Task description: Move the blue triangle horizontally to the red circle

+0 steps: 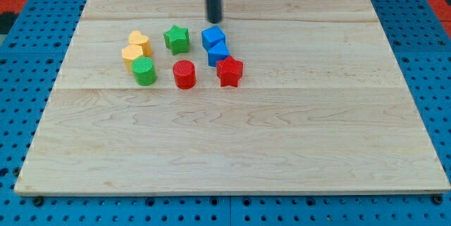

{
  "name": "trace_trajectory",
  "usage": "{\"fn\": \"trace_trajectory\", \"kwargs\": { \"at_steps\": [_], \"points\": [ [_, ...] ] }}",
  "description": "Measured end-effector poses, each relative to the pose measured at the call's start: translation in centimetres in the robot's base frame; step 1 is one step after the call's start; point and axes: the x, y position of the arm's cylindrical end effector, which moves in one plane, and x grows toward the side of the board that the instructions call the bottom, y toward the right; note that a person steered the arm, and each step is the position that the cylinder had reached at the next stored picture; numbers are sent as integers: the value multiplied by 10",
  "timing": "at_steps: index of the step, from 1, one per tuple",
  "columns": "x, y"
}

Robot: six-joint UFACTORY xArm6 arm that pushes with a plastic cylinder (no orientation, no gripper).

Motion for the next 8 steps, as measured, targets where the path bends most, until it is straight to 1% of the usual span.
{"fn": "trace_trajectory", "kwargs": {
  "at_steps": [1,4,6,8],
  "points": [
    [23,18],
    [32,-2],
    [34,-26],
    [37,-26]
  ]
}}
